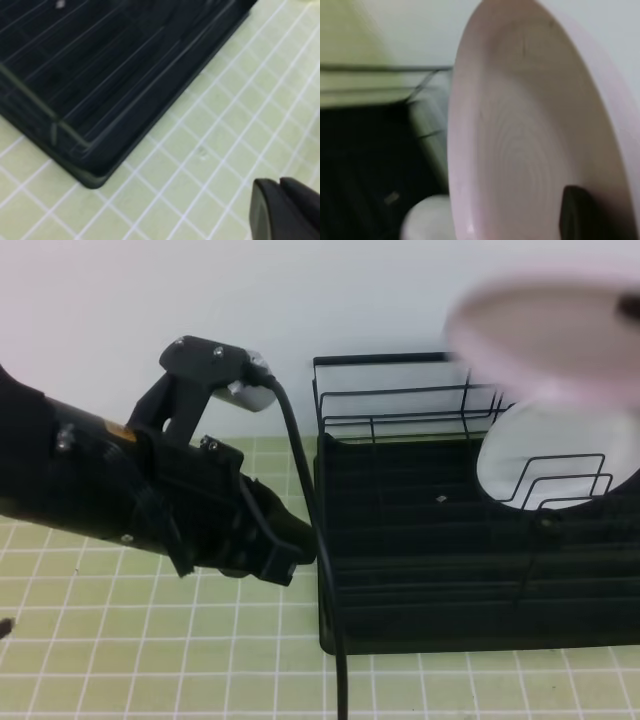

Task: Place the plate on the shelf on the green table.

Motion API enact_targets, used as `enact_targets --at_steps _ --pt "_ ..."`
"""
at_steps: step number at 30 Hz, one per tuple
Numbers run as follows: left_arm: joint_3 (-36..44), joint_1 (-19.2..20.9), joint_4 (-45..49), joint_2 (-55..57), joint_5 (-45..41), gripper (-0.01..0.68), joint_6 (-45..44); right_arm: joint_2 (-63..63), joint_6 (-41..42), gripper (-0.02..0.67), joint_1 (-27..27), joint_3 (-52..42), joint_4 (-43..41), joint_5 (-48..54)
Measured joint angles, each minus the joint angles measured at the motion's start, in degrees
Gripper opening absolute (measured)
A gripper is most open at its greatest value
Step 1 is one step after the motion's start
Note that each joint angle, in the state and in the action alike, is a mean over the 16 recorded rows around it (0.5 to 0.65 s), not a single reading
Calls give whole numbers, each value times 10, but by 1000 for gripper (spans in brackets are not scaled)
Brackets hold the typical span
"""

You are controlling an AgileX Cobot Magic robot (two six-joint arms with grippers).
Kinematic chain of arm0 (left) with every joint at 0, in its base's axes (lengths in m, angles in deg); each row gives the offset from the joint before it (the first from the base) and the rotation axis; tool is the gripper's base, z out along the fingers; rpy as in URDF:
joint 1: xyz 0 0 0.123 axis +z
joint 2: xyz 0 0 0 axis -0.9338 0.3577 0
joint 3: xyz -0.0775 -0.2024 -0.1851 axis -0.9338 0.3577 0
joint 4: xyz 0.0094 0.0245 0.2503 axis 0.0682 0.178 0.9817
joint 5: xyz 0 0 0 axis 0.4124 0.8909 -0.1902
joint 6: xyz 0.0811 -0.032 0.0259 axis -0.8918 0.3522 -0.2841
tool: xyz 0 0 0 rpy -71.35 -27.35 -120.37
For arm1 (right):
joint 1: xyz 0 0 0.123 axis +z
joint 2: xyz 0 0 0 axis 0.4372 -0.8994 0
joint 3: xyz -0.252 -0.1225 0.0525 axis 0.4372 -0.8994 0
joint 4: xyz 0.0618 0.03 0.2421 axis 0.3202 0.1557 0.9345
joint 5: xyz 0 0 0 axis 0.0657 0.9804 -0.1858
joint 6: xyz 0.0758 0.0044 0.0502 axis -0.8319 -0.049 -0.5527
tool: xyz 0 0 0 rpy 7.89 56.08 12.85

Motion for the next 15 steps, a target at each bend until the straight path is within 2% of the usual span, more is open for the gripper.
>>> enact_targets --at_steps 8,11,15 --pt "0 0 55 0 23 1 64 -21 -220 107 1 60 -283 100" --pt "0 0 88 0 34 0 107 -31 -250 107 5 72 -349 113" --pt "0 0 135 0 50 -1 165 -47 -248 107 14 81 -395 110"
